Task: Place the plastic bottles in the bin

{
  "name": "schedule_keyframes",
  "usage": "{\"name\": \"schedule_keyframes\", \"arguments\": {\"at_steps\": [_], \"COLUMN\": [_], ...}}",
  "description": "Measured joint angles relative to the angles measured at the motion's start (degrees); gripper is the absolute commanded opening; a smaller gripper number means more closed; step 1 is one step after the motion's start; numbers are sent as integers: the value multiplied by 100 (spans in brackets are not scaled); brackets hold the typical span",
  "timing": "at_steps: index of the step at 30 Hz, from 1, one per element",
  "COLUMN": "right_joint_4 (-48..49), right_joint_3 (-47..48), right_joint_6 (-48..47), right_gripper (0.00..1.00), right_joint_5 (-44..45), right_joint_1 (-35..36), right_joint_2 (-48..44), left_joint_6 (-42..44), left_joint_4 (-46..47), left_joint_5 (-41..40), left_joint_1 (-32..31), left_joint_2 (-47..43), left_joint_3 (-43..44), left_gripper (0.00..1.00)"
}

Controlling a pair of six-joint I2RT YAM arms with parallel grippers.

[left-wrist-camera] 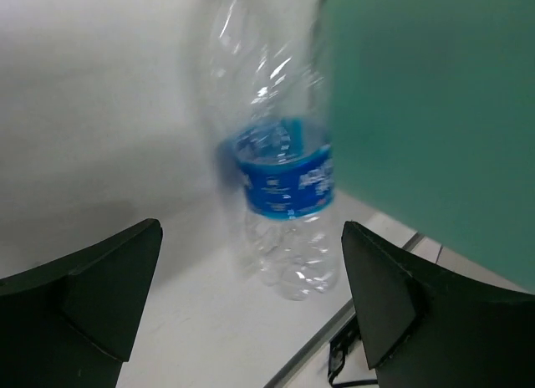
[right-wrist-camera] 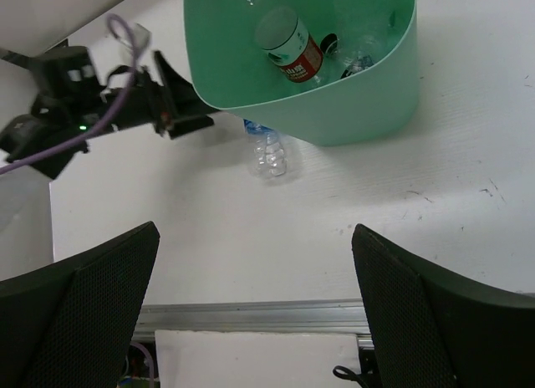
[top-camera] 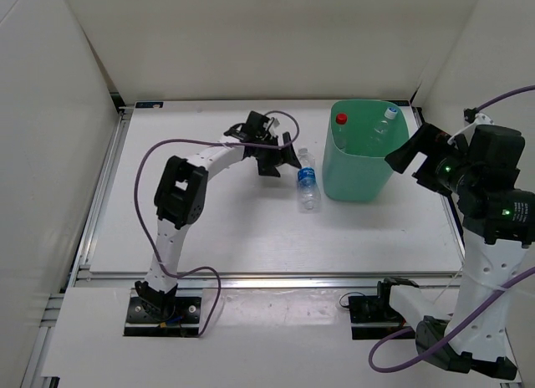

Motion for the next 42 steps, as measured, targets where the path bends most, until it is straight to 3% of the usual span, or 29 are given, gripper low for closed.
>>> {"name": "schedule_keyframes", "arguments": {"at_steps": [4, 14, 22, 25, 26, 27, 28, 31, 36, 42], "right_joint_4": [2, 79, 81, 83, 83, 83, 83, 81, 94, 107], "right_joint_3": [0, -295, -525, -527, -527, -527, -527, -527, -643, -890], "right_joint_6": [0, 0, -7, -24, -26, -26, -28, -28, -24, 2], "right_gripper": [100, 100, 100, 100, 100, 100, 100, 100, 100, 100], "right_joint_5": [-13, 7, 31, 52, 70, 98, 125, 170, 186, 177], "right_joint_1": [0, 0, 0, 0, 0, 0, 0, 0, 0, 0], "right_joint_2": [39, 35, -4, -2, -4, -7, -4, -4, -31, -83], "left_joint_6": [-46, -197, -389, -509, -564, -605, -680, -763, -739, -627], "left_joint_4": [-208, -149, -125, -98, -90, -83, -70, 68, 129, -726], "left_joint_5": [221, 516, 767, 909, 968, 1029, 1113, 1449, 1342, 341], "left_joint_1": [-201, -330, -382, -422, -435, -446, -455, -463, -442, -125], "left_joint_2": [479, 647, 1379, 1670, 1742, 1805, 1875, 1956, 1283, -107], "left_joint_3": [-20, 57, 1025, 1432, 1513, 1567, 1596, 1543, 525, -133], "left_gripper": [100, 100, 100, 86, 78, 62, 58, 58, 58, 59]}}
